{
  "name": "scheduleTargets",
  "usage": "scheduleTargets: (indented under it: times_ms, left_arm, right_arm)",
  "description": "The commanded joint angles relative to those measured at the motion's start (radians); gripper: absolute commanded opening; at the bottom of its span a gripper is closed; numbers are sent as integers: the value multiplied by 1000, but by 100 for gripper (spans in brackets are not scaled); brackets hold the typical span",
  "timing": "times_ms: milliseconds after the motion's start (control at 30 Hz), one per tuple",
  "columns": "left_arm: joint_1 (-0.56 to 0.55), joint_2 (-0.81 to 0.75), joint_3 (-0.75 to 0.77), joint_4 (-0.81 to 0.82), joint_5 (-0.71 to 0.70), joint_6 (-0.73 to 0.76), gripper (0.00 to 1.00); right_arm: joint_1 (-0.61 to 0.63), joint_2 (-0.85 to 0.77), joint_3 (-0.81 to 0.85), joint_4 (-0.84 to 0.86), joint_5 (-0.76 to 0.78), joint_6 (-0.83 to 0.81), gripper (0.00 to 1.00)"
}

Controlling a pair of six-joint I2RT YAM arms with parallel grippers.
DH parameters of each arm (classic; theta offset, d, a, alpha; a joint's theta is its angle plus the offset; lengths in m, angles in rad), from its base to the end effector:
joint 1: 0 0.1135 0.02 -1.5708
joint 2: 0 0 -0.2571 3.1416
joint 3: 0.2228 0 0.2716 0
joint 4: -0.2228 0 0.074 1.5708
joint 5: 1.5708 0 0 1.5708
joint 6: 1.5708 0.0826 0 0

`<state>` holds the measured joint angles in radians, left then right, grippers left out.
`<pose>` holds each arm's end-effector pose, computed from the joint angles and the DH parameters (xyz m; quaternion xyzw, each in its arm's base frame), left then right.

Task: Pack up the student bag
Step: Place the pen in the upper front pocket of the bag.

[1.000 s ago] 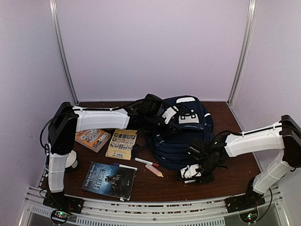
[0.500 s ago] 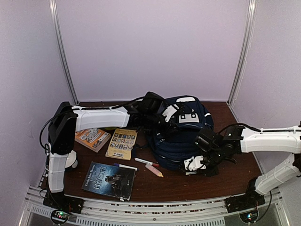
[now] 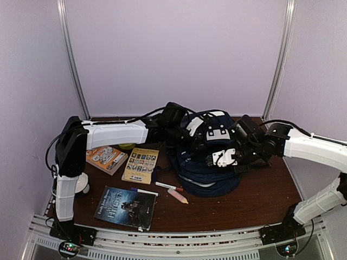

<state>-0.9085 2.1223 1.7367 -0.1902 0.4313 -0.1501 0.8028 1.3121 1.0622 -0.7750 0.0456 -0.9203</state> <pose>0.3096 -0.4532 0.2073 0.4126 0.7596 -0.3977 0.3074 0.2160 0.2182 0.2209 -0.7266 0.6317 -0.0377 0.2677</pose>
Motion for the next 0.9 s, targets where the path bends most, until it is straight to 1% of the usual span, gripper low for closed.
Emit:
scheduleTargets:
  times_ms: [0, 167, 367, 567, 700, 800, 867]
  left_arm:
    - [3, -9, 61, 71, 47, -26, 7]
    - [3, -17, 63, 69, 54, -31, 7]
    - [6, -22, 65, 74, 76, -45, 7]
    - [13, -27, 60, 99, 105, -73, 7]
    - [14, -37, 52, 112, 94, -79, 7]
    - [16, -40, 49, 118, 94, -80, 7]
    - [16, -39, 49, 121, 98, -84, 7]
  right_arm:
    - [-23, 56, 35, 63, 57, -82, 2]
    - [-28, 117, 57, 142, 81, -111, 2]
    - [-29, 173, 12, 372, 167, -159, 3]
    - [-31, 257, -10, 561, 223, -193, 3]
    - [-35, 301, -50, 695, 241, -219, 4]
    - [-38, 334, -67, 762, 242, -233, 4]
    - [-39, 360, -69, 802, 255, -249, 7]
